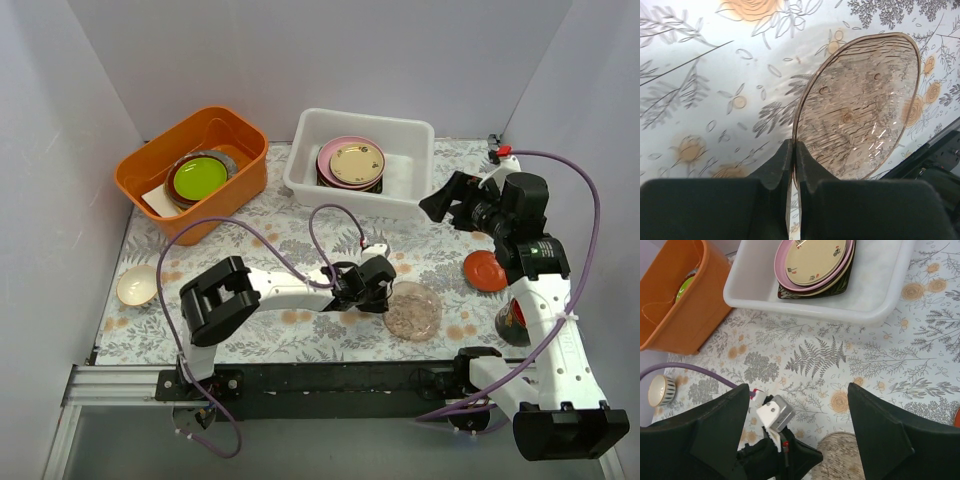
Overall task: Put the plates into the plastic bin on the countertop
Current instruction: Pick up the plate at the center of the board.
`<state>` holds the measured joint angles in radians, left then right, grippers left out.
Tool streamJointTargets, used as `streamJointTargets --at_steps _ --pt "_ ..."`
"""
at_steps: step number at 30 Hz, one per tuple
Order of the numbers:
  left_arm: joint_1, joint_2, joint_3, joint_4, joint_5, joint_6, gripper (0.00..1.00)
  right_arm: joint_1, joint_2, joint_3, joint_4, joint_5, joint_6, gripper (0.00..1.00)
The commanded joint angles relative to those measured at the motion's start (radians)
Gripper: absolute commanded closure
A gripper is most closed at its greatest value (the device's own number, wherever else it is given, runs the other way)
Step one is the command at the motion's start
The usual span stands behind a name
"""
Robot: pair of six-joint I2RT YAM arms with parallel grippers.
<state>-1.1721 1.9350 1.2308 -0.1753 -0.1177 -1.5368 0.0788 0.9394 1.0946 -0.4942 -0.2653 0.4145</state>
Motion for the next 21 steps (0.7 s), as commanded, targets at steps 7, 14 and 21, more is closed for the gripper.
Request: streamJointTargets --at_steps 7,14,21 --pt "0.025 -0.303 -0.137 -0.089 -0.161 -0.002 1.00 -0.004 -0.001 -0.085 0.094 -0.138 -0.025 0.11" --pt "0.077 -0.470 -0.154 -0.135 -0.201 0.030 1.00 -0.002 0.019 -0.166 0.144 -0.256 -0.040 0.09" --pt "0.124 -0.579 -0.148 -0.197 -0.241 0.053 1.00 -0.002 0.030 -0.226 0.198 -0.360 -0.039 0.09"
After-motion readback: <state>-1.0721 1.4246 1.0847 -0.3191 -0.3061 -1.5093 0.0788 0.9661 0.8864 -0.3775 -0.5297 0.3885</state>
